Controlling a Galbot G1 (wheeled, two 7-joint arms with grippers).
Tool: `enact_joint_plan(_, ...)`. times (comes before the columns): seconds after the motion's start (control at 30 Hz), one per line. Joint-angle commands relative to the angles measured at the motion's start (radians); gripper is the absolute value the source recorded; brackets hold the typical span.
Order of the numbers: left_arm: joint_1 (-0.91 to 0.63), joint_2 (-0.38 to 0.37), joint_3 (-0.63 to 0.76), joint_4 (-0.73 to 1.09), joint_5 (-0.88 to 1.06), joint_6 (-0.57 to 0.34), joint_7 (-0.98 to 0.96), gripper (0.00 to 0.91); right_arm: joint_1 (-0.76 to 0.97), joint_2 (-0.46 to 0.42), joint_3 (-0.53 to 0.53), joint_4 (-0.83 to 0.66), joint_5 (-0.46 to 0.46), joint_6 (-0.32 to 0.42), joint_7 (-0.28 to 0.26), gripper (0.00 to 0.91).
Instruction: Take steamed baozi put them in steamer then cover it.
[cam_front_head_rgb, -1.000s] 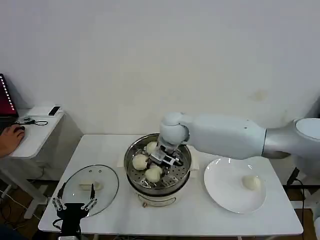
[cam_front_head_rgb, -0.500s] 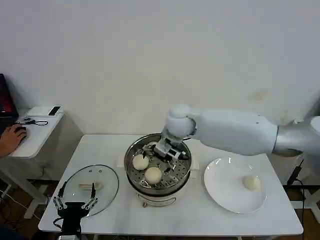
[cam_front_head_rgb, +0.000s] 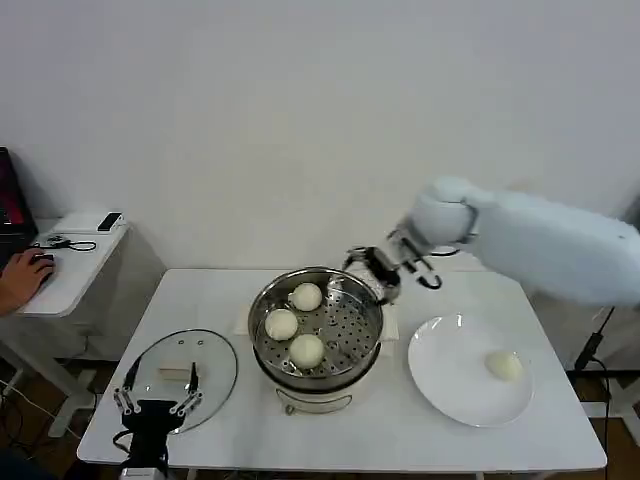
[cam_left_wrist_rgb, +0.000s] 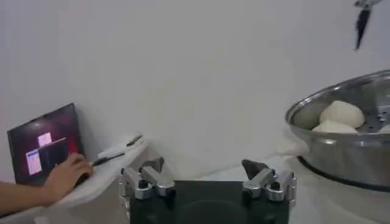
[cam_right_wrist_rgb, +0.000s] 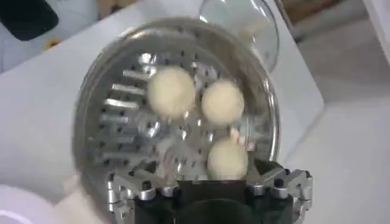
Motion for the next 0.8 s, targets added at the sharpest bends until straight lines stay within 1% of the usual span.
enact_joint_plan(0.03,-0.007,0.001,0.011,0.005,0.003,0.001,0.001,0.907,-0.086,-0.289,-0.011,-0.016,-0.103,-0.068,0.021,0.907)
enact_joint_plan(0.1,-0.010,0.002,0.015,0.010,0.002,0.002,0.003,0.907,-0.107,-0.306,-0.011,-0.028,-0.116,-0.069,0.020,0.907)
enact_joint_plan(0.27,-0.017,0.008,0.019,0.014,0.003,0.006,0.006,0.907,-0.235,-0.366,0.060,-0.044,-0.144,-0.070,0.019,0.907)
enact_joint_plan(0.3,-0.018,0.008,0.019,0.014,0.003,0.006,0.007,0.907,-0.235,-0.371,0.065,-0.044,-0.144,-0.070,0.019,0.907)
enact_joint_plan(0.43,-0.018,0.008,0.019,0.015,0.003,0.007,0.009,0.907,-0.380,-0.404,0.176,-0.057,-0.170,-0.069,0.010,0.907)
enact_joint_plan(0.57,-0.015,0.012,0.018,0.019,0.003,0.008,0.009,0.907,-0.546,-0.408,0.302,-0.085,-0.201,-0.071,0.007,0.907)
enact_joint_plan(0.67,-0.015,0.014,0.016,0.022,0.004,0.008,0.010,0.907,-0.610,-0.396,0.356,-0.113,-0.217,-0.084,0.012,0.907)
enact_joint_plan(0.7,-0.015,0.013,0.016,0.024,0.004,0.009,0.009,0.907,-0.647,-0.387,0.391,-0.128,-0.236,-0.084,0.012,0.907)
enact_joint_plan(0.8,-0.014,0.012,0.017,0.029,0.006,0.009,0.010,0.907,-0.683,-0.372,0.416,-0.142,-0.251,-0.089,0.006,0.907)
